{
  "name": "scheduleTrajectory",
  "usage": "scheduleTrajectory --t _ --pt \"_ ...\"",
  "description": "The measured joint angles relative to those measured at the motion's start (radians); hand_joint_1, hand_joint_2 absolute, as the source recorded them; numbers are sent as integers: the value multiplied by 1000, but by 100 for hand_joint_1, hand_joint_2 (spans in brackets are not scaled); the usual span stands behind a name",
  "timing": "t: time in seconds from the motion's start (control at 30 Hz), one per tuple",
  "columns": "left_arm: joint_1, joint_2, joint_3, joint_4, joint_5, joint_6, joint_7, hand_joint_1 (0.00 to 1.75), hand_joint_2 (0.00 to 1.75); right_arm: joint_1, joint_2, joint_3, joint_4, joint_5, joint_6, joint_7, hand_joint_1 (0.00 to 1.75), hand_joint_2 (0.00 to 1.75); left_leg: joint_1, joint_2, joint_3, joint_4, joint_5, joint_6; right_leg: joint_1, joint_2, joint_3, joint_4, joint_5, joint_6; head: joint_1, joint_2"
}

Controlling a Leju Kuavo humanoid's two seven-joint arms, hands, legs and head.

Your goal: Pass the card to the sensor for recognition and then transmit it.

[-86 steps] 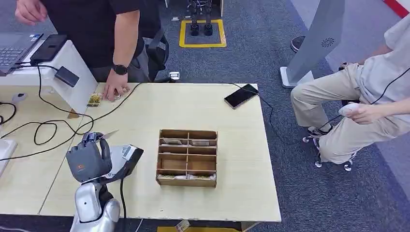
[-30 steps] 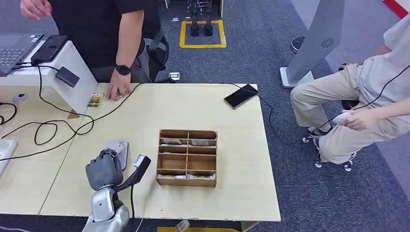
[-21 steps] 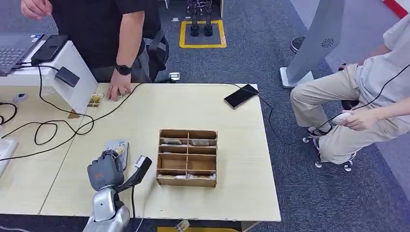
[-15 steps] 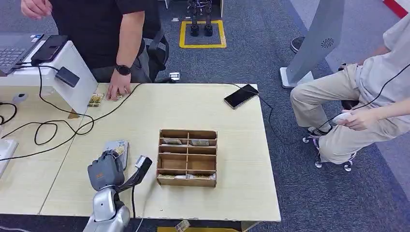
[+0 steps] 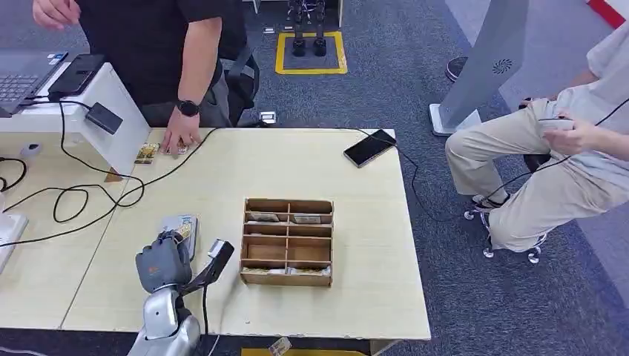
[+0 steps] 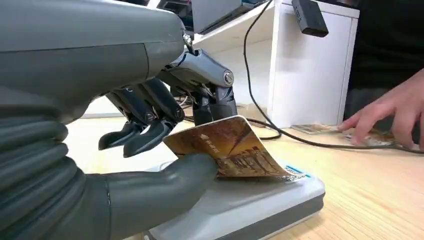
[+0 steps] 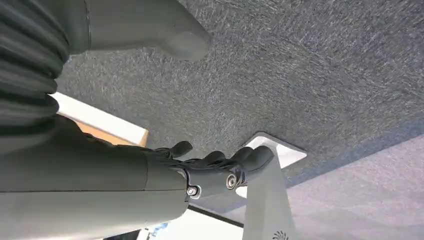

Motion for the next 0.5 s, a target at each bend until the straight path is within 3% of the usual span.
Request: scheduleTrajectory --t 0.1,0.2,0.4,0.5 --pt "0 0 0 1 5 0 -22 175 175 0 0 0 0 2 0 3 0 175 0 0 0 0 0 0 0 0 0 0 0 0 0 0" --pt "9 -2 0 -12 38 0 -85 175 175 0 0 0 0 3 0 4 0 175 0 0 0 0 0 0 0 0 1 0 0 0 0 0" --pt "27 -57 10 -143 495 -19 -410 175 175 0 0 0 -6 5 0 21 0 175 0 0 0 0 0 0 0 -1 0 0 0 0 0 0" --pt "19 -80 10 -219 651 -71 -473 175 175 -1 0 0 -11 5 0 21 0 175 0 -1 -1 0 0 0 0 -1 0 0 0 0 0 0"
